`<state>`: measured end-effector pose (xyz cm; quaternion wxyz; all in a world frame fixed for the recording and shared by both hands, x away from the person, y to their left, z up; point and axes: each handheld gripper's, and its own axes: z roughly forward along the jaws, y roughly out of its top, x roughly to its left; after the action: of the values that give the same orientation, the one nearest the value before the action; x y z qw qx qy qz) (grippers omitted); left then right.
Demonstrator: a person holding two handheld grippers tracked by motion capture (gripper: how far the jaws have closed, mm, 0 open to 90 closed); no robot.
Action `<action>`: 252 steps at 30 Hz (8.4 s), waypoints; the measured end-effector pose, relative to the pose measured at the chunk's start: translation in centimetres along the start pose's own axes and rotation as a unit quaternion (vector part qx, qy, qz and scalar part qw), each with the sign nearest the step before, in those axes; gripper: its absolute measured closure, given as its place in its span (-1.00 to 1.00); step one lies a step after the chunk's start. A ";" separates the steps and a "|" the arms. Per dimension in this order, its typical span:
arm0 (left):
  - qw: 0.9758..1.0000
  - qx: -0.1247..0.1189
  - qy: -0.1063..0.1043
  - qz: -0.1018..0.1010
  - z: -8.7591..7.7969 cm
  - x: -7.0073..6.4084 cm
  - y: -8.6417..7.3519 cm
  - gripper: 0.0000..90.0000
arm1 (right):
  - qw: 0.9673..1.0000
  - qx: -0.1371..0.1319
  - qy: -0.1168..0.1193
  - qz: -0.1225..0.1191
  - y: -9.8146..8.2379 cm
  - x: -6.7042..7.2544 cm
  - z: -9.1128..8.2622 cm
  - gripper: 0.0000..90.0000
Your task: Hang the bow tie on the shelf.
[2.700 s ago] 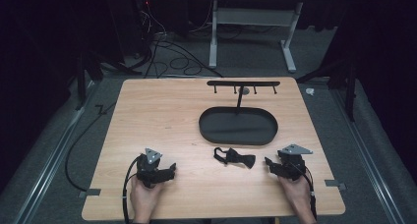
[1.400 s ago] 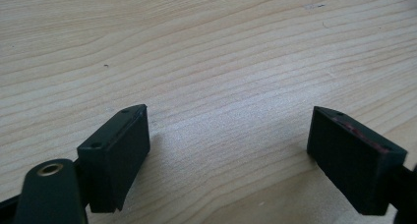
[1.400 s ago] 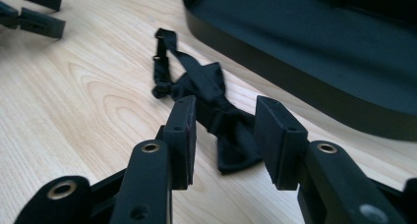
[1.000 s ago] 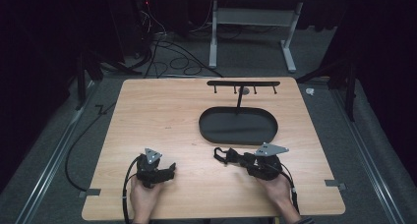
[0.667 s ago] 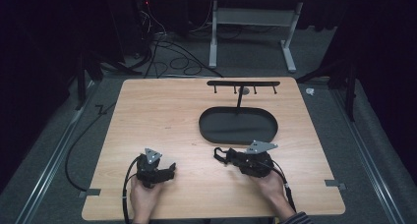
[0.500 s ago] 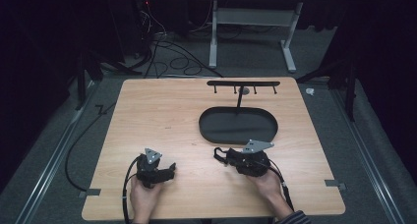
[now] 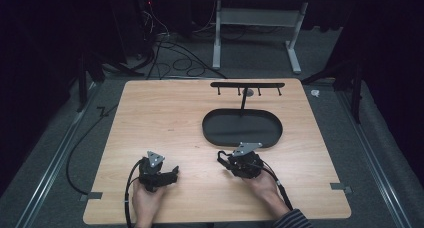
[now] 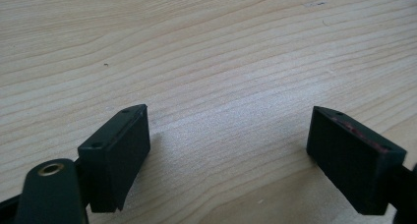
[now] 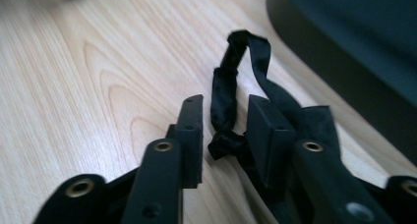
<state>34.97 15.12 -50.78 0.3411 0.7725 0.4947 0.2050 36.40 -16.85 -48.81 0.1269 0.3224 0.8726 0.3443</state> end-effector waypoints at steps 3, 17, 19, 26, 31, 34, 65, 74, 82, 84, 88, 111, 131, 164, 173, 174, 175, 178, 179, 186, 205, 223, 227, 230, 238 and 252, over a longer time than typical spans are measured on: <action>1.000 0.000 0.000 0.000 0.0 0.0 0.0 -0.62 | 1.000 0.013 -0.006 -0.016 -0.1 0.3 0.3 0.66; 1.000 0.000 0.000 0.000 0.0 0.0 0.0 -0.62 | 0.999 0.009 0.016 -0.029 -0.2 0.3 0.4 0.83; 1.000 0.000 0.000 0.000 0.0 0.0 0.0 -0.62 | 0.999 0.010 0.028 -0.031 -0.3 0.2 0.2 0.84; 1.000 0.000 -0.001 0.001 0.0 0.0 0.0 -0.62 | 0.998 -0.043 0.052 0.012 -0.5 -1.4 -3.3 0.85; 1.000 0.000 -0.001 0.000 0.0 0.0 0.0 -0.62 | 0.997 -0.065 0.044 0.025 -0.2 -2.6 -5.9 0.85; 1.000 0.000 -0.001 0.000 0.0 0.0 0.0 -0.62 | 0.996 -0.074 0.039 0.029 0.0 -3.2 -7.3 0.85; 1.000 -0.001 -0.001 0.000 0.0 0.0 0.0 -0.62 | 0.989 -0.131 0.001 0.065 3.8 -8.1 -12.4 0.85; 1.000 0.000 -0.001 0.000 0.0 0.0 0.0 -0.62 | 0.988 -0.134 -0.009 0.077 4.7 -9.6 -12.5 0.85; 1.000 0.000 0.000 0.001 0.0 0.0 0.0 -0.62 | 0.988 -0.135 -0.016 0.075 6.0 -10.4 -12.9 0.85; 1.000 0.000 0.002 0.002 0.0 0.0 0.0 -0.62 | 0.988 -0.134 -0.017 0.074 6.1 -10.5 -12.9 0.85; 1.000 0.001 0.002 0.002 0.0 -0.1 0.0 -0.62 | 0.989 -0.129 -0.026 0.074 7.0 -11.0 -12.9 0.85; 1.000 0.000 0.001 0.000 0.0 0.0 0.0 -0.62 | 0.989 -0.124 -0.031 0.078 11.1 -13.9 -12.3 0.85; 1.000 -0.001 0.001 -0.001 0.1 0.0 0.0 -0.62 | 0.987 -0.120 -0.047 0.099 11.8 -15.9 -11.4 0.84; 1.000 -0.001 0.002 0.000 0.0 0.0 0.0 -0.62 | 0.978 -0.109 -0.097 0.147 10.2 -17.6 -11.4 0.66; 1.000 -0.001 0.001 0.000 0.0 0.0 0.0 -0.61 | 0.977 -0.106 -0.099 0.154 9.2 -17.5 -10.9 0.60; 1.000 -0.001 0.002 0.000 0.0 0.0 0.0 -0.62 | 0.977 -0.111 -0.099 0.154 9.0 -17.3 -11.1 0.59; 1.000 -0.001 0.002 0.000 0.0 0.0 0.0 -0.62 | 0.977 -0.111 -0.099 0.154 9.0 -17.3 -11.1 0.59; 1.000 -0.001 0.001 0.000 0.0 0.0 0.0 -0.62 | 0.976 -0.119 -0.100 0.152 8.8 -17.0 -11.4 0.57; 1.000 -0.001 0.002 0.000 0.0 0.0 0.0 -0.62 | 0.976 -0.121 -0.101 0.150 8.7 -17.0 -11.5 0.56; 1.000 -0.001 0.001 0.000 0.0 0.0 0.0 -0.61 | 0.973 -0.141 -0.113 0.143 8.1 -16.2 -12.4 0.45; 1.000 -0.001 0.001 -0.001 0.0 0.0 0.0 -0.61 | 0.970 -0.164 -0.120 0.135 6.9 -14.5 -13.6 0.23; 1.000 -0.001 0.001 -0.001 0.0 0.0 0.0 -0.61 | 0.963 -0.196 -0.116 0.145 5.1 -13.6 -15.1 0.16; 1.000 -0.001 0.001 -0.001 0.0 0.0 0.0 -0.61 | 0.964 -0.194 -0.121 0.138 4.7 -13.4 -15.4 0.19; 1.000 -0.001 0.001 -0.001 0.0 0.0 0.0 -0.61 | 0.963 -0.196 -0.123 0.137 4.4 -13.2 -15.7 0.22; 1.000 -0.001 0.001 -0.001 0.0 0.0 0.0 -0.61 | 0.963 -0.198 -0.120 0.136 3.6 -12.7 -16.3 0.23; 1.000 -0.001 0.001 -0.001 0.0 0.0 0.0 -0.61 | 0.959 -0.212 -0.120 0.147 1.9 -12.2 -17.2 0.20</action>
<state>35.00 15.09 -50.79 0.3417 0.7715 0.4956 0.2058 38.96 -32.64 -34.97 0.2441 0.4514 0.7012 0.4949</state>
